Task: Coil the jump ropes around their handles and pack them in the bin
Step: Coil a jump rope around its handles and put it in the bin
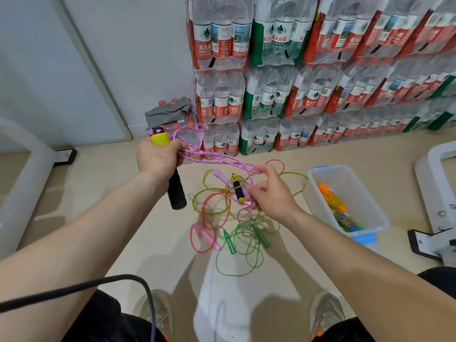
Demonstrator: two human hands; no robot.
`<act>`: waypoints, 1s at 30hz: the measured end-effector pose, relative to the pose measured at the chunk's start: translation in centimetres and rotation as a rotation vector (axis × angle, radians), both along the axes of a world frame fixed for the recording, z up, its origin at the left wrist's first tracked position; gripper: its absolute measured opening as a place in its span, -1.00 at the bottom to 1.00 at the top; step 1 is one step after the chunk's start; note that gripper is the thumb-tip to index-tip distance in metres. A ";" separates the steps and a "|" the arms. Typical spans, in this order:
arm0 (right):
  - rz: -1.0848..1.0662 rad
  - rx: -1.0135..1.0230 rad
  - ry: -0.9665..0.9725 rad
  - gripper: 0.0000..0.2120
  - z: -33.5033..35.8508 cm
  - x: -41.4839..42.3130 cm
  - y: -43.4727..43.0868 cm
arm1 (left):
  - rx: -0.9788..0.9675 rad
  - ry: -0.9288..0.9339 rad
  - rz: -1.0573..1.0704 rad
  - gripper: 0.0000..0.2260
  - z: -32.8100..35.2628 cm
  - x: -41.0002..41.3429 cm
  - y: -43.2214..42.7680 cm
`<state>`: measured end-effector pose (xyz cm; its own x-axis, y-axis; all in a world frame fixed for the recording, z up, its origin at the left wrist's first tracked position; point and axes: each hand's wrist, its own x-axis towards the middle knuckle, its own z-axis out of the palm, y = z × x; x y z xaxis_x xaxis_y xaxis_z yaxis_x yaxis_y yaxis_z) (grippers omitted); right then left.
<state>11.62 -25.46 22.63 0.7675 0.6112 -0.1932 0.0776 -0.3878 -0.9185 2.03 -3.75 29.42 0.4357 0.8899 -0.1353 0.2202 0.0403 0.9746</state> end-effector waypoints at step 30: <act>-0.145 0.488 0.799 -0.90 8.4 -0.2 0.1 | 0.076 0.092 -0.633 -0.89 -2.9 -0.4 -8.8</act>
<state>11.37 -25.36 31.04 0.5933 0.6724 -0.4425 -0.6633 0.0970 -0.7420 1.63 -12.51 26.55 0.8694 0.4727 -0.1440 0.2615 -0.1930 0.9457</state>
